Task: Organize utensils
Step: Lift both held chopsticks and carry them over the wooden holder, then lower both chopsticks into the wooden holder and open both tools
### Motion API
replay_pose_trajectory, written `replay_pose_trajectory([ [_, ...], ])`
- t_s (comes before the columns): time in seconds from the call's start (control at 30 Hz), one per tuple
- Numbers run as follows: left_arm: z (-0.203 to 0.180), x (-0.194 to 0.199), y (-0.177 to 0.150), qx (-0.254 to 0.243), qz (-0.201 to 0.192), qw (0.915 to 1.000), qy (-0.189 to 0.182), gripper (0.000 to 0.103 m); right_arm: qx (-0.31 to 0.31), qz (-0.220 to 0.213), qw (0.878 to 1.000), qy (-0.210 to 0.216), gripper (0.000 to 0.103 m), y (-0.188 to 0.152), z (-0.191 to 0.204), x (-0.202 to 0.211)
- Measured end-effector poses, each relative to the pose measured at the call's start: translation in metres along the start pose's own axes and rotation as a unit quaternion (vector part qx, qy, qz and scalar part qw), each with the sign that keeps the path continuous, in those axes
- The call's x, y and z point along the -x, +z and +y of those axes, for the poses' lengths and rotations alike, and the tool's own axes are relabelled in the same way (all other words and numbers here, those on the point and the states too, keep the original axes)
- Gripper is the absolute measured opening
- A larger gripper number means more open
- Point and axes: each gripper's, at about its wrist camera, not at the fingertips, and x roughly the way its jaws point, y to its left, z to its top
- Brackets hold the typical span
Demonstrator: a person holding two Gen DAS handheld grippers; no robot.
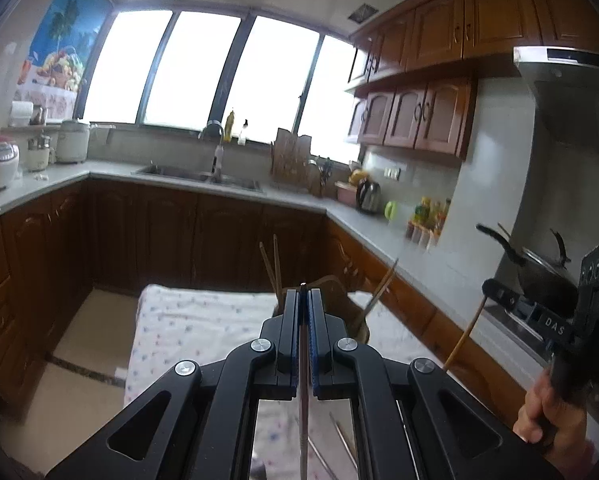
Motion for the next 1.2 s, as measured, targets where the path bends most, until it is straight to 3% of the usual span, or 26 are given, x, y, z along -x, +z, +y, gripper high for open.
replay_pose_trajectory([
  [0.73,0.005,-0.088,0.016,0.006,-0.087,0.9962,0.005,0.002,0.006,-0.101,0.995,-0.011,0.004,0.061,-0.008,-0.044],
  [1.2,0.007,-0.173,0.000,0.026,-0.111,0.9930,0.030,0.002,0.021,-0.091,0.995,-0.021,0.004,0.062,-0.020,-0.099],
])
